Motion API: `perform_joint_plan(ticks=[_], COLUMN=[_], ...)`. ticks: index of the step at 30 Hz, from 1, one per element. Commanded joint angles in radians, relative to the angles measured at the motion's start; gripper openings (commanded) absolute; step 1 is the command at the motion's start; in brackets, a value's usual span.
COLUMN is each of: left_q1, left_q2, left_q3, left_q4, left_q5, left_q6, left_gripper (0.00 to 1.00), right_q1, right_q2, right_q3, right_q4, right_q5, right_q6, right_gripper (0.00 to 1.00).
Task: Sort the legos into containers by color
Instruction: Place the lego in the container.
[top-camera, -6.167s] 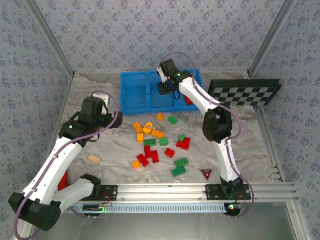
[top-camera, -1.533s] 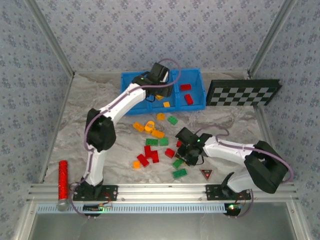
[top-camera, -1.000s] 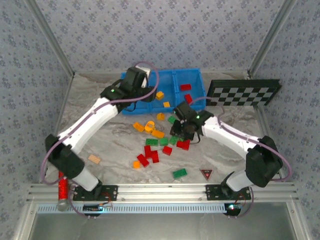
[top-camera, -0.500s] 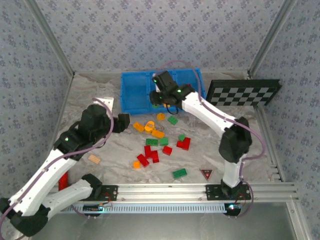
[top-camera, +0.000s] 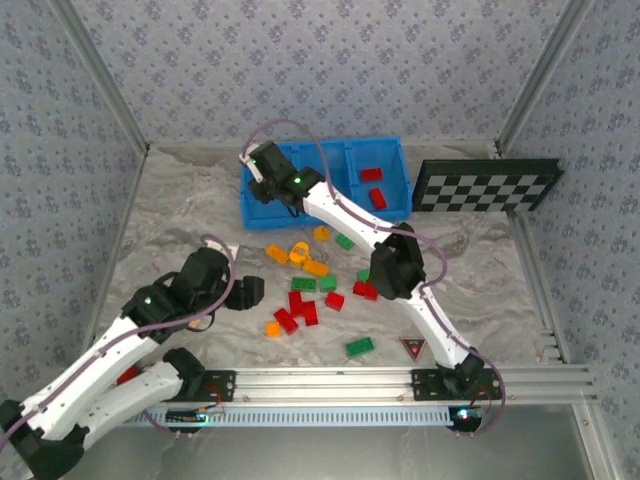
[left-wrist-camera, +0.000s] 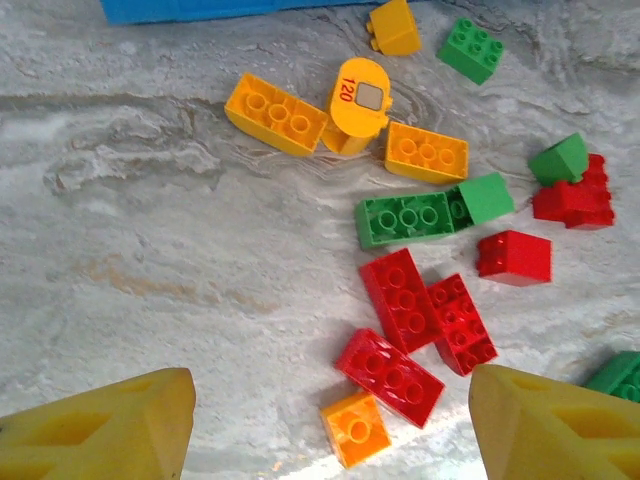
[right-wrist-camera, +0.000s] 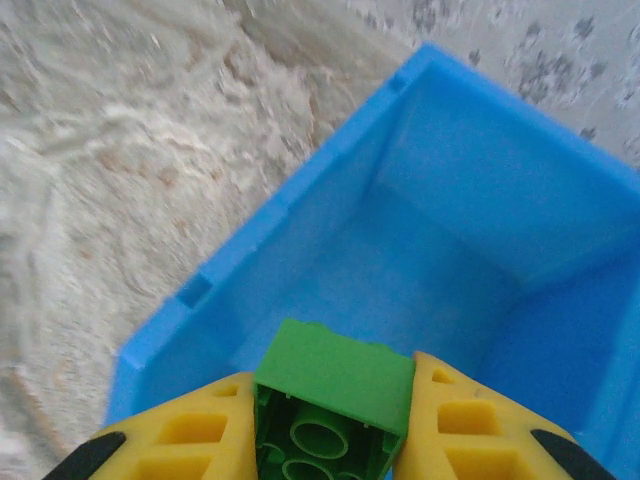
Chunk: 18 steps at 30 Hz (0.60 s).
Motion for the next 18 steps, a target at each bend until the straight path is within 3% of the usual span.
perform_joint_plan(ticks=[1,11,18], left_q1=[-0.009,-0.014,-0.034], left_q2=[-0.087,-0.158,-0.098], left_q3=[-0.017,-0.029,-0.023], left_q4=[-0.020,-0.105,-0.099], left_q5=[0.025,0.026,0.029], left_q6=[-0.083,-0.133,-0.132], left_gripper=[0.73,0.73,0.73], right_q1=[-0.015,-0.026,-0.023], right_q2=[0.063,0.160,0.145], right_q3=[0.049,0.058,0.074], right_q4=[-0.042,-0.013,-0.015], right_q5=[0.039,0.027,0.010], right_q6=[-0.037,-0.004,-0.018], right_gripper=[0.25,0.30,0.48])
